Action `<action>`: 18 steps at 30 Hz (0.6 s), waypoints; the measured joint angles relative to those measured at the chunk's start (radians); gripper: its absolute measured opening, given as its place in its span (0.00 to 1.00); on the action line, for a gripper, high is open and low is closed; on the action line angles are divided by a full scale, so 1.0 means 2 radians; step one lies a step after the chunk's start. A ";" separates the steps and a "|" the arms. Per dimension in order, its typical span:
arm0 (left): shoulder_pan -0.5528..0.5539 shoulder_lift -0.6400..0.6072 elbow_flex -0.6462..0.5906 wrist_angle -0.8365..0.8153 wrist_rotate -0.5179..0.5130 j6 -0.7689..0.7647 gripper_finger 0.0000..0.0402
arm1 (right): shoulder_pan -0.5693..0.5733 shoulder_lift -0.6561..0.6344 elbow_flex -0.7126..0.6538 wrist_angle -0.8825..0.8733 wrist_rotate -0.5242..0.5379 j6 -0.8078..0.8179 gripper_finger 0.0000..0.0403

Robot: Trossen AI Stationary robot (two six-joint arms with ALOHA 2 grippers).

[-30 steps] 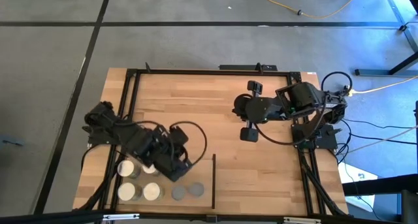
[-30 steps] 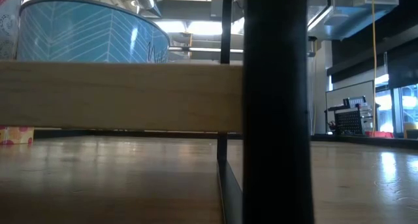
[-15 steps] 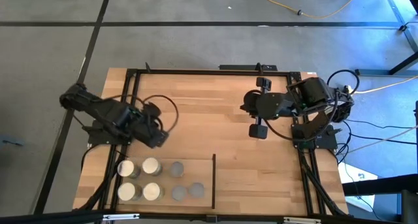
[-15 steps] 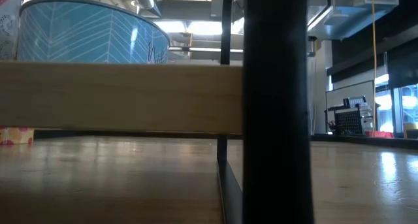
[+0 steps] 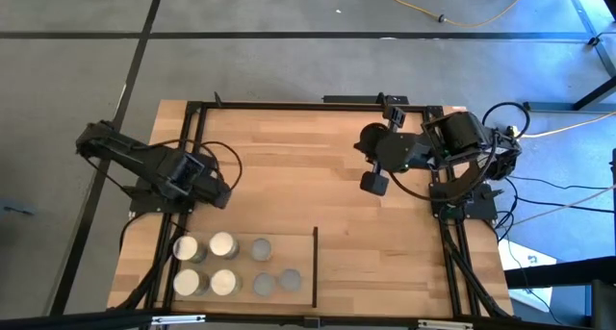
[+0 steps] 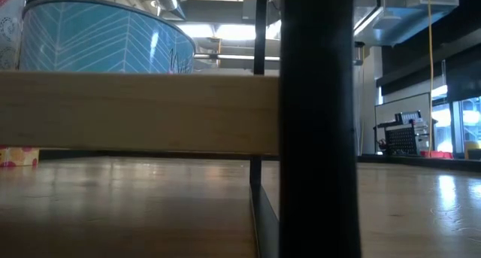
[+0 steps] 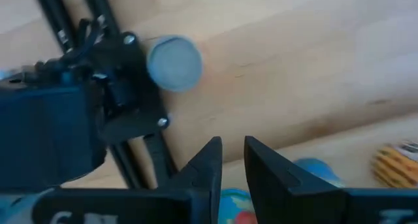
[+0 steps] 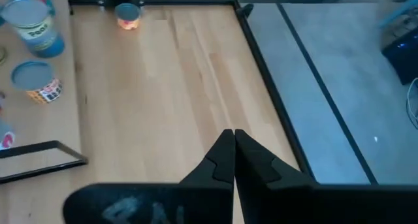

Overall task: Pick and place cans onto a shelf
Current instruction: Put the canned pineapple rings on the shelf

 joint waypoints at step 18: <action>0.061 0.002 -0.150 0.137 0.024 -0.118 0.14 | -0.063 -0.002 0.000 -0.009 0.038 -0.067 0.01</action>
